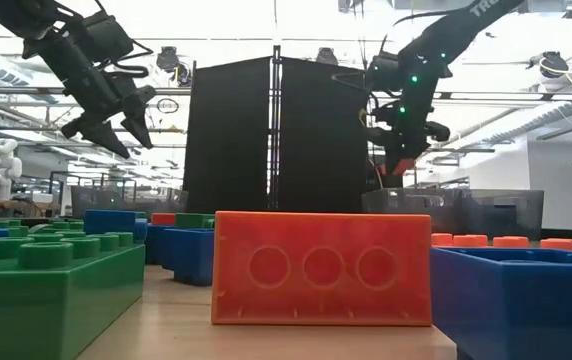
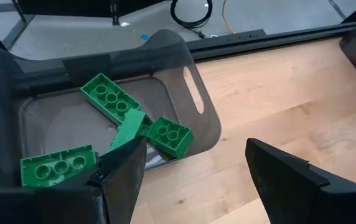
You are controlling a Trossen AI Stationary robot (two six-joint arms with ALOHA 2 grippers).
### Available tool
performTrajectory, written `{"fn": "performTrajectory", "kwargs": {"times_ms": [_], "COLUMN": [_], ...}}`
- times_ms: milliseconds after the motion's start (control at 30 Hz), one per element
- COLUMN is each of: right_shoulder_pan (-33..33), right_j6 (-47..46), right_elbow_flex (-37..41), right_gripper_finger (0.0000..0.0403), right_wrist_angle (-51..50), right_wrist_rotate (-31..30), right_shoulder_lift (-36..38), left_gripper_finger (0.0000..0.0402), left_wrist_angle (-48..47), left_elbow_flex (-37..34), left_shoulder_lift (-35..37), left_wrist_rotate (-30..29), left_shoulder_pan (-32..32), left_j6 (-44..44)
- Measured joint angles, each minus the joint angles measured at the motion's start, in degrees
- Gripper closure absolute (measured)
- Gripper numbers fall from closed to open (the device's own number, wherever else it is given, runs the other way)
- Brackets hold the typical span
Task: Sort blocks
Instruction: Put the orange game piece into the middle black bin
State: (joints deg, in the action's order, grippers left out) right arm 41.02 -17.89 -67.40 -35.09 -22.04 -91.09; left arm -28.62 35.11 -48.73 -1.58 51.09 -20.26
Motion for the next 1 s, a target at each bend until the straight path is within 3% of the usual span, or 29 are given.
{"fn": "performTrajectory", "kwargs": {"times_ms": [133,767,1000], "right_shoulder_pan": [2.0,2.4,2.5], "right_j6": [-0.1,-1.2,-0.4], "right_elbow_flex": [0.0,0.0,0.0], "right_gripper_finger": [0.0284,0.0282,0.0144], "right_wrist_angle": [0.2,-0.6,-0.5], "right_wrist_rotate": [4.2,5.8,5.7], "right_shoulder_lift": [-1.4,-11.9,-11.3], "left_gripper_finger": [0.0125,0.0125,0.0125], "left_wrist_angle": [0.0,-0.6,-0.6], "left_elbow_flex": [0.0,0.0,0.0], "left_shoulder_lift": [0.0,0.0,0.0], "left_wrist_rotate": [-0.5,-0.6,-0.6], "left_shoulder_pan": [0.0,0.0,0.0], "left_j6": [-0.1,-0.3,-0.2]}}
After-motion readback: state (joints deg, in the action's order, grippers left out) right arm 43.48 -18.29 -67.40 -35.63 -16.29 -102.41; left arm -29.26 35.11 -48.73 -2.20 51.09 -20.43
